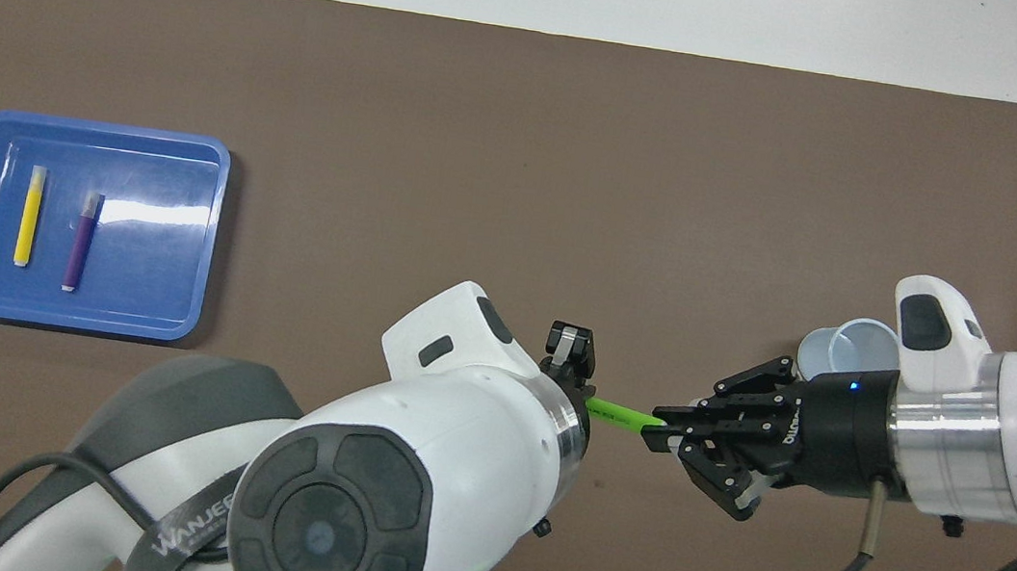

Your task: Right arm passes pens to left for tray arrangement

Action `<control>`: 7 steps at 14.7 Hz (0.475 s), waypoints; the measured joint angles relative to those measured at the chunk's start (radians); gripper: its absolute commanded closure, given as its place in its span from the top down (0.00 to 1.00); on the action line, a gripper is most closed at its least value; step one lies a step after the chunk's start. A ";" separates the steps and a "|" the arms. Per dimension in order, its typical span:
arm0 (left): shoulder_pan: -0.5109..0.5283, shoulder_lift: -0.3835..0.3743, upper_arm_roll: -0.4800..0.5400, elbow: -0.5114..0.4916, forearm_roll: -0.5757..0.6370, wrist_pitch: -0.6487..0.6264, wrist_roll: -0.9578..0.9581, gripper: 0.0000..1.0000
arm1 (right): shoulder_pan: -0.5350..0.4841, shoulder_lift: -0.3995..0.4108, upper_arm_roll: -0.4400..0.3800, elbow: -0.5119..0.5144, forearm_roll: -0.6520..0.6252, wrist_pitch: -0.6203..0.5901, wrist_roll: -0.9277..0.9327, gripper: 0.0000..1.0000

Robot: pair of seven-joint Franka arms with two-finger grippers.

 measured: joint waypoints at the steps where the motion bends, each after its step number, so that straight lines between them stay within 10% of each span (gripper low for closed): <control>1: 0.000 0.000 0.000 0.000 0.000 0.000 0.000 0.00 | 0.000 0.000 0.000 0.000 0.000 0.000 0.000 0.00; 5: 0.000 0.000 0.000 0.000 0.001 0.000 0.000 0.00 | 0.000 0.000 0.000 0.000 0.000 0.000 0.000 0.00; 7: 0.000 0.000 0.000 0.000 0.001 0.001 0.000 0.00 | 0.000 0.000 0.000 0.001 0.000 0.000 0.012 0.18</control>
